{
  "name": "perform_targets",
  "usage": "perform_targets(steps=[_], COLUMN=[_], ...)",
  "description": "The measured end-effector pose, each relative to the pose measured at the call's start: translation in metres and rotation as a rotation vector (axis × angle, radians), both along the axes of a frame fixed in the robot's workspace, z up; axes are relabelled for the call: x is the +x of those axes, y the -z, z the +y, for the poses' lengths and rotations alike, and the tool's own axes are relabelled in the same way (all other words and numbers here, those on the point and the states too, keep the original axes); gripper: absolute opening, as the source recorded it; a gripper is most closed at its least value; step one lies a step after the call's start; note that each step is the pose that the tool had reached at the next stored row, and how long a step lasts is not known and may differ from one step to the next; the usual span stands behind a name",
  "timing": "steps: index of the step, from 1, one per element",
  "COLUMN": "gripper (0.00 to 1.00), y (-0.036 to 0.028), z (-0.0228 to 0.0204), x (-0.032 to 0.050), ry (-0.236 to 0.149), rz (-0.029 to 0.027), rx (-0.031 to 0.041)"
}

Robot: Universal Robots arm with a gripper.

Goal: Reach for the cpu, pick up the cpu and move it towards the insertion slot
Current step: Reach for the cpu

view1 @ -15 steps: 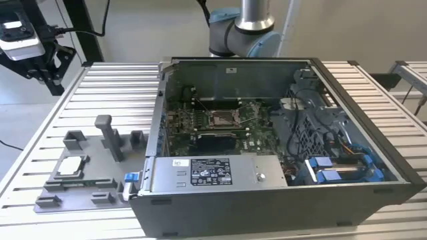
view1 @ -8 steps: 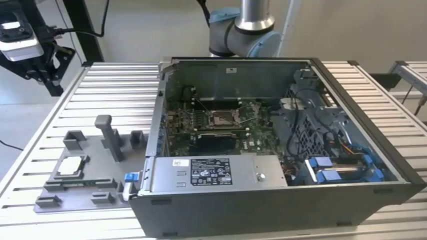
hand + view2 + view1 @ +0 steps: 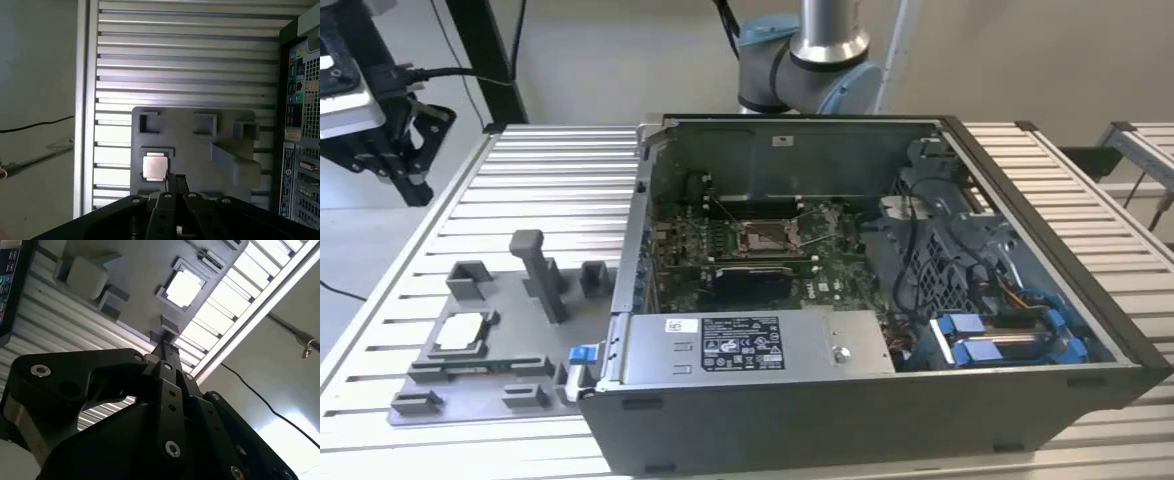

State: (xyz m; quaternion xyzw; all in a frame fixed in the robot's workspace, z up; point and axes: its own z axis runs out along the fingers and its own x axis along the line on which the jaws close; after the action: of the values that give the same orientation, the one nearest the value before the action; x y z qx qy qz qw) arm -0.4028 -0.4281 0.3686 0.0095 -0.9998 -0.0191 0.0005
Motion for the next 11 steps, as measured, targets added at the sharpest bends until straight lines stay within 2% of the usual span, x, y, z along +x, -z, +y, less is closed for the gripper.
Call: perform_targets(steps=[3,11], gripper=[0.00,0.00], y=[0.0001,0.0002], z=[-0.0044,-0.0129], x=[-0.0021,-0.0099], ry=[0.000,0.000], rz=[-0.0001,-0.0002], rx=[0.0001,0.0001])
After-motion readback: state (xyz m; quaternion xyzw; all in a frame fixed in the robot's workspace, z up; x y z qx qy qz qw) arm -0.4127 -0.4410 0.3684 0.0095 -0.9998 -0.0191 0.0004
